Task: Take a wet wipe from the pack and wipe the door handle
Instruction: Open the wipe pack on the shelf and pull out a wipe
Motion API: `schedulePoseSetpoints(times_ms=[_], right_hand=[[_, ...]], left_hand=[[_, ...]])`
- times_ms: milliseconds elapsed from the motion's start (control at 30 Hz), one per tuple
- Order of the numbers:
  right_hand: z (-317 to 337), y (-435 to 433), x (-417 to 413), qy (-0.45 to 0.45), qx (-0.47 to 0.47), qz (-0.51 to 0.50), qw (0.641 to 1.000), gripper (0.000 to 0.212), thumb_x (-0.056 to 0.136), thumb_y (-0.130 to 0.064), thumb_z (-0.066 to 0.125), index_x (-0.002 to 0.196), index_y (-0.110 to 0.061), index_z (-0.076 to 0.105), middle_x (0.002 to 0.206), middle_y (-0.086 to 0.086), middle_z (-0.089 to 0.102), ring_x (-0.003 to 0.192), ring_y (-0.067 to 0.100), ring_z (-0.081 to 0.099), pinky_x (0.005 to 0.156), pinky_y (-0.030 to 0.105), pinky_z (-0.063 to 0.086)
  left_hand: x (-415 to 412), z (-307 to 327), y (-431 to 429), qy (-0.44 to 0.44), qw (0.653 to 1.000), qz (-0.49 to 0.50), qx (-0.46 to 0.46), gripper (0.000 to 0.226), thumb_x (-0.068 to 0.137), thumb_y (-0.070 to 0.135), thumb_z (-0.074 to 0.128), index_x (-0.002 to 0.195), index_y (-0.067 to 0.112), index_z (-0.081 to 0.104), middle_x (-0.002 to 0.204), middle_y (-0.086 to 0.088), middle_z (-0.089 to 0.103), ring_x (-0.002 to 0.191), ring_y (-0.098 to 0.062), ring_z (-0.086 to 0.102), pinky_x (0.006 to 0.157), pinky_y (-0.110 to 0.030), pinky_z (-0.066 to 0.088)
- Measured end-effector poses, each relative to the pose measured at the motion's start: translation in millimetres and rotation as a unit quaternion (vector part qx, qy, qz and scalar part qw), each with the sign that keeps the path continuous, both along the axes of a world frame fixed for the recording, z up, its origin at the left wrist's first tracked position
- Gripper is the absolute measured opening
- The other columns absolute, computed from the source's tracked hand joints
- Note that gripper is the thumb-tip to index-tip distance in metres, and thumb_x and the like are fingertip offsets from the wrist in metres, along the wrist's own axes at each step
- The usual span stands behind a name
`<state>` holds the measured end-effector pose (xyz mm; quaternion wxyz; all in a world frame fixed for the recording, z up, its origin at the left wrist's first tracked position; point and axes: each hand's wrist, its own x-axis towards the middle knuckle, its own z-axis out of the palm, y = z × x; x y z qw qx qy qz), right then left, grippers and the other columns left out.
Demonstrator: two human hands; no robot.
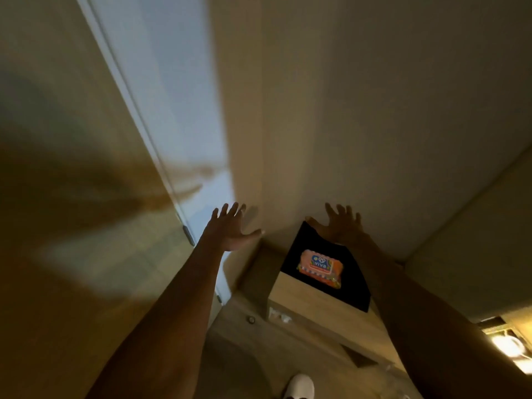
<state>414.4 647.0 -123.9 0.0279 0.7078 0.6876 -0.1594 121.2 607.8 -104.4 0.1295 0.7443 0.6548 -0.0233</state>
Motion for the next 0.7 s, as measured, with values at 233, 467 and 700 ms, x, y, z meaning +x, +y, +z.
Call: schedulePoseSetpoints(times_ms=[233,467,700], right_hand=[[-122,52,35,0.008,-0.070,-0.037,0.997,0.095,0.078,-0.083,0.018,0.149,-0.020,0.013,0.157,0.013,0.009,0.142,0.036,0.004,0.113,0.055,0.007],[-275,55,64,-0.010,-0.107,-0.044,0.993,0.075,0.089,-0.053,0.049,0.149,-0.021,0.018,0.153,0.016,0.021,0.138,0.038,0.019,0.111,0.050,0.022],[-366,49,76,-0.013,-0.094,-0.026,0.995,0.071,0.091,-0.046,0.053,0.149,-0.026,0.018,0.155,0.014,0.017,0.138,0.034,0.022,0.111,0.044,0.026]], left_hand=[[49,-111,77,-0.029,0.992,-0.059,-0.106,0.105,0.071,0.087,0.031,0.153,0.023,0.013,0.162,-0.001,0.014,0.148,-0.024,0.017,0.120,-0.043,0.014],[97,-254,145,0.005,0.982,-0.128,-0.139,0.113,0.067,0.085,0.043,0.153,0.018,0.014,0.162,-0.004,0.012,0.148,-0.025,0.015,0.120,-0.041,0.015],[159,-375,171,-0.063,0.962,-0.208,-0.163,0.106,0.075,0.075,0.047,0.154,0.022,0.001,0.163,-0.002,0.004,0.149,-0.023,0.014,0.120,-0.040,0.017]])
